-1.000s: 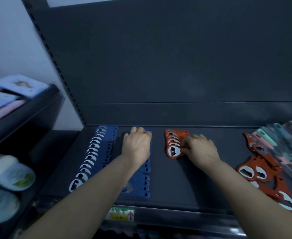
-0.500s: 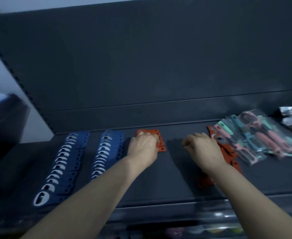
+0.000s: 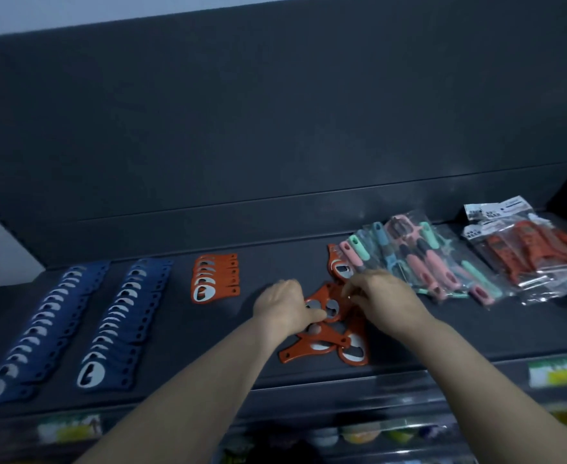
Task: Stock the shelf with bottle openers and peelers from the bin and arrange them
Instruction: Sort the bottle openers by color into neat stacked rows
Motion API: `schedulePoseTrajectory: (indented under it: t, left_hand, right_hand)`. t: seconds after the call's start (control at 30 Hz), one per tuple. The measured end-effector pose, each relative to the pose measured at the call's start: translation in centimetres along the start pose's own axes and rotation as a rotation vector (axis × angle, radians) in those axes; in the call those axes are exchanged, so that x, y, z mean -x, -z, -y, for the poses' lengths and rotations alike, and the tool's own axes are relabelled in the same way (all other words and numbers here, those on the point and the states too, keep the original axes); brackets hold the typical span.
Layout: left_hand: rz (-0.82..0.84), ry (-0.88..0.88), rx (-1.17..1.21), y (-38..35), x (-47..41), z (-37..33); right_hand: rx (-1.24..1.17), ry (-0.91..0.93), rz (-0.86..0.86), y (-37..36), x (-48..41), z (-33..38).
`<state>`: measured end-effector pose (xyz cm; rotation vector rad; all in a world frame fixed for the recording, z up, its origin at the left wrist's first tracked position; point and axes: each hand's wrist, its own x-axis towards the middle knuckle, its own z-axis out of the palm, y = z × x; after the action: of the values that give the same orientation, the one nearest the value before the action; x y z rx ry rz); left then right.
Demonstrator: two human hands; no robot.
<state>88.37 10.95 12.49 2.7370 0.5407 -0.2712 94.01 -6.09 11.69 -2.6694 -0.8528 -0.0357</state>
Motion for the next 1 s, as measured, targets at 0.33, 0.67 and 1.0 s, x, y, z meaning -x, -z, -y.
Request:
schedulePoseTrajectory:
  t: [0.33,0.67,1.0]
  left_hand:
    - [-0.351,0.155,0.455,-0.8,-1.2,2.2]
    - [-0.369,0.243,0.439,0.2,-0.1,5.9]
    - [-0.42,0.297,0.337,2.7,1.5,13.6]
  right_hand:
    - [0.149,0.303,0.315,-1.0,-3.6,-1.0]
    - [0.153,0.309,0.417,-1.1,-7.3,-0.2]
    - [-0.12,0.256,0.209,-1.9,-7.5,4.5]
